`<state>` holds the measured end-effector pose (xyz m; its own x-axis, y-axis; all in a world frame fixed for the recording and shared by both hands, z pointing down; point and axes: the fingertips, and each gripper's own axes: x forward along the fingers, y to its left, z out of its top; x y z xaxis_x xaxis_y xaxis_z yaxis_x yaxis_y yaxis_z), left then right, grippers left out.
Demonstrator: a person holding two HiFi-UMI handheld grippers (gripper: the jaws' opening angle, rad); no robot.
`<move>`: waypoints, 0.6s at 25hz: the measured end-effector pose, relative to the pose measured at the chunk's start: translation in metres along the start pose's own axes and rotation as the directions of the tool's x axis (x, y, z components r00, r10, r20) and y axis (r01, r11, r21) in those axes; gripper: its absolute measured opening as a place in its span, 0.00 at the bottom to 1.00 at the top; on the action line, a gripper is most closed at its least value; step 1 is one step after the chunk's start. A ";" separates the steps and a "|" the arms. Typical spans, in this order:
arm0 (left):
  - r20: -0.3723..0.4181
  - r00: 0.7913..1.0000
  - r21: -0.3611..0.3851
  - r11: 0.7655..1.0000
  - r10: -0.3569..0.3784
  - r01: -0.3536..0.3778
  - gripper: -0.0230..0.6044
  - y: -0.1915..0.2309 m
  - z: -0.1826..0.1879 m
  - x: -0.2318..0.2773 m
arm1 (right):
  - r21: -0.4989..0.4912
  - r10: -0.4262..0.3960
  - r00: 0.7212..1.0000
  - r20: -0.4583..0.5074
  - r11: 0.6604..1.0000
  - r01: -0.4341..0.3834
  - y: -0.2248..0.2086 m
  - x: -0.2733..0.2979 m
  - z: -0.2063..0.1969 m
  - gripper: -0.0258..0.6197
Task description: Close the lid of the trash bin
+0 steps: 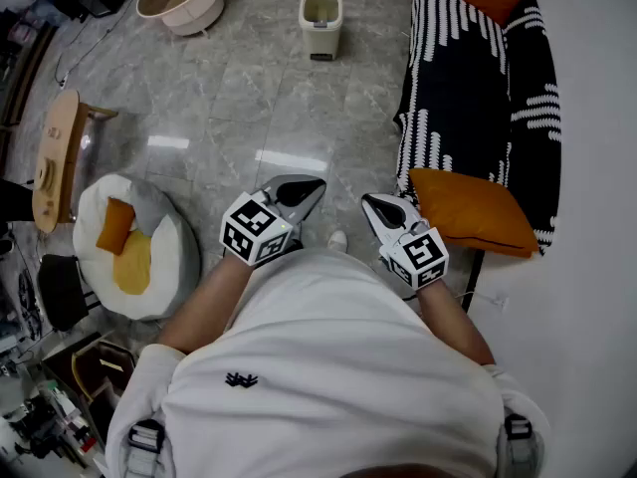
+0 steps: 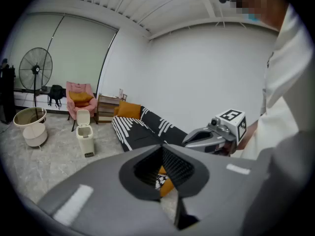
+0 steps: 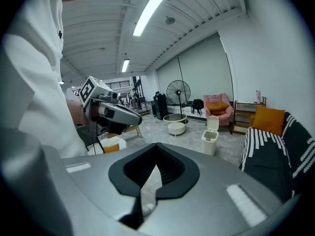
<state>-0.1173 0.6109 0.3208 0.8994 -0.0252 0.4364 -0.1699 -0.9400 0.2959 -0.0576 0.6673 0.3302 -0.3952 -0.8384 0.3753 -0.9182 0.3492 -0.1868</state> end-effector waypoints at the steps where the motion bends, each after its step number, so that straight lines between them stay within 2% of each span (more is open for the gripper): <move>1: 0.002 1.000 0.000 1.000 0.015 -0.015 0.13 0.001 -0.001 0.001 | -0.001 0.002 1.000 0.002 1.000 -0.002 -0.004 -0.001 -0.002 0.04; 9: 0.027 0.994 -0.031 0.994 0.102 -0.102 0.13 0.015 -0.001 -0.005 | 0.006 0.036 0.999 -0.005 0.999 -0.036 -0.017 0.003 -0.011 0.04; 15: 0.040 0.993 -0.061 0.992 0.111 -0.108 0.13 0.053 0.004 0.001 | -0.018 0.048 0.999 -0.017 0.999 -0.048 -0.035 0.037 -0.001 0.04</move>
<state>-0.1244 0.5596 0.3336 0.8903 -0.1427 0.4323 -0.2907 -0.9090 0.2986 -0.0403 0.6245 0.3519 -0.4388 -0.8135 0.3818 -0.8986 0.3964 -0.1882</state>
